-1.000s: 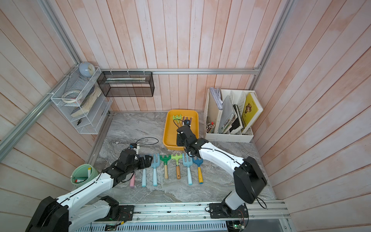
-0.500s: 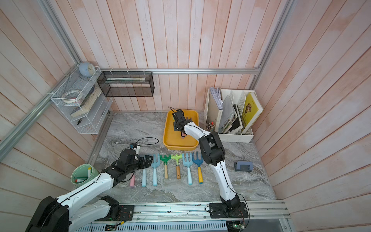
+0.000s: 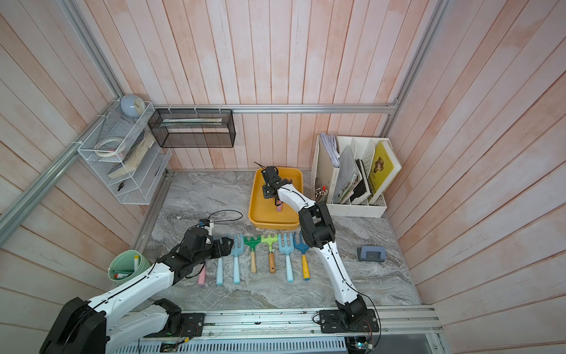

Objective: Take the hand rake out of the storage box
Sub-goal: Pick up the rake from the storage box.

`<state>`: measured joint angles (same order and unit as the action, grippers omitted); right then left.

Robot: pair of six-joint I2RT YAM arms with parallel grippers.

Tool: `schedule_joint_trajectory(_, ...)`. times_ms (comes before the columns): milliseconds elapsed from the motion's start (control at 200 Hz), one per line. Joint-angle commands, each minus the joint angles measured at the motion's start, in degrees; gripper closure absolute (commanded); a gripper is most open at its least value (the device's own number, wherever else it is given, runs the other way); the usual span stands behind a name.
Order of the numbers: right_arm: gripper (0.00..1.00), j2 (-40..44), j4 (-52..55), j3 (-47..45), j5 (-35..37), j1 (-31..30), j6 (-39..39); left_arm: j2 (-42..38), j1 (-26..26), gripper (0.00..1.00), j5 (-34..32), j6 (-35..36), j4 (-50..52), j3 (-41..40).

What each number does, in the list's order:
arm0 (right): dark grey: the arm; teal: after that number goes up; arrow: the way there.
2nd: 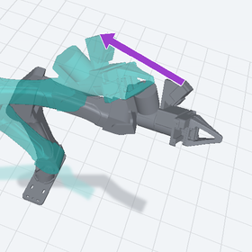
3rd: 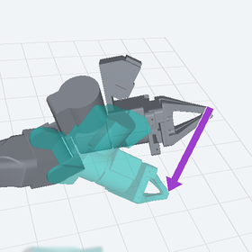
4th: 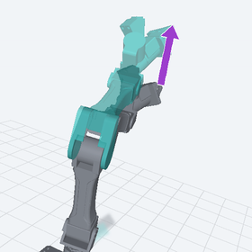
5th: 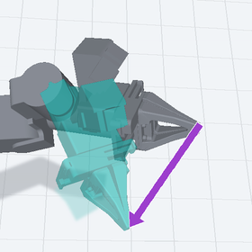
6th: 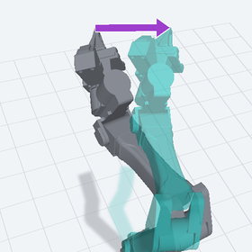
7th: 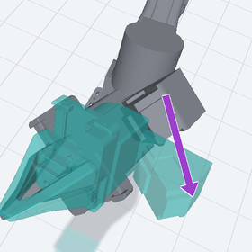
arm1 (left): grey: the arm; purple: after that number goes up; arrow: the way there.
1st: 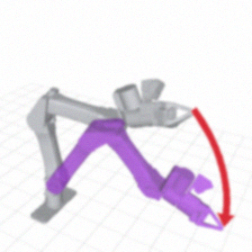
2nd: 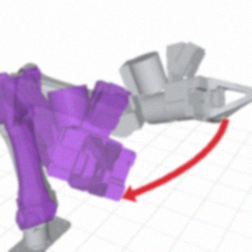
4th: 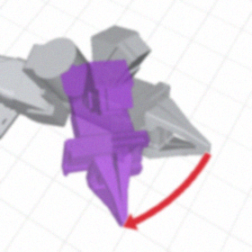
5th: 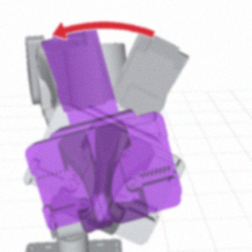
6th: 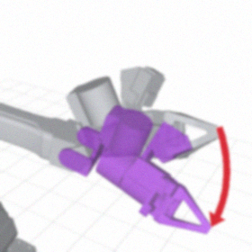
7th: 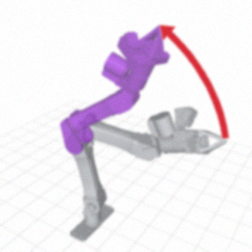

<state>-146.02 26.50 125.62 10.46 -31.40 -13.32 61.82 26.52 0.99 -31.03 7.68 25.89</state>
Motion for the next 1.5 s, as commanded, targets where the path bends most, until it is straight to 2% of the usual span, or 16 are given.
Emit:
schedule_joint_trajectory(0,0.50,-1.68,1.80,1.36,-2.39,0.35,0.08,0.20,-0.33,0.00,-1.16,0.97,-0.65,0.04)
schedule_joint_trajectory(105,0.51,-2.38,2.21,1.70,-2.10,0.35,-0.37,-0.16,-0.33,0.00,-1.26,0.97,-0.57,-0.13)
schedule_joint_trajectory(165,0.56,-3.01,3.23,2.27,-2.17,0.32,-1.06,-0.32,-0.33,0.00,-1.43,0.97,-0.52,-0.14)
schedule_joint_trajectory(250,0.71,-3.03,4.39,2.87,-1.81,0.37,-2.57,-0.22,-0.35,0.00,-1.61,1.04,-0.50,-0.07)
schedule_joint_trajectory(335,0.80,-1.77,5.24,2.87,-2.40,0.14,-3.45,-0.04,-0.33,0.00,-1.70,1.05,-0.35,0.04)
schedule_joint_trajectory(445,0.90,2.32,7.17,2.26,-1.67,-1.13,-3.99,-0.20,-0.33,0.00,-1.85,0.92,-0.02,0.13)
schedule_joint_trajectory(550,0.97,9.70,7.73,-2.20,1.07,-3.37,-4.05,-0.78,-0.33,0.00,-1.78,0.88,0.14,0.00)
schedule_joint_trajectory(645,1.00,21.66,4.35,-15.43,4.08,-5.32,-4.91,-1.55,-0.33,0.00,-1.70,0.79,0.26,-0.27)
schedule_joint_trajectory(785,1.00,45.99,-4.35,-46.02,8.05,-7.10,-7.81,-2.40,-0.33,0.00,-1.19,0.77,-0.32,-0.66)
schedule_joint_trajectory(910,1.00,67.86,-4.69,-69.57,13.84,-7.45,-13.56,-2.89,-0.29,0.00,-1.09,0.68,-0.33,-0.84)
schedule_joint_trajectory(1015,1.00,81.35,1.44,-81.99,18.50,-7.01,-20.01,-3.58,-0.31,0.00,-1.00,0.60,-0.53,-1.11)
schedule_joint_trajectory(1075,1.00,86.13,3.25,-86.34,16.62,-6.24,-21.85,-3.89,-0.24,0.00,-0.74,0.53,-0.71,-1.34)
schedule_joint_trajectory(1235,1.00,87.99,4.95,-91.82,11.76,-7.53,-26.63,-4.53,-0.24,0.00,-1.44,0.44,0.02,-1.36)
schedule_joint_trajectory(1325,1.00,85.41,3.07,-93.43,9.13,-7.59,-29.06,-5.04,-0.24,0.00,-1.23,0.40,-0.36,-1.71)
schedule_joint_trajectory(1495,1.00,79.48,2.34,-93.45,9.13,-7.54,-29.44,-5.31,-0.25,0.00,-1.08,0.34,-0.31,-1.79)
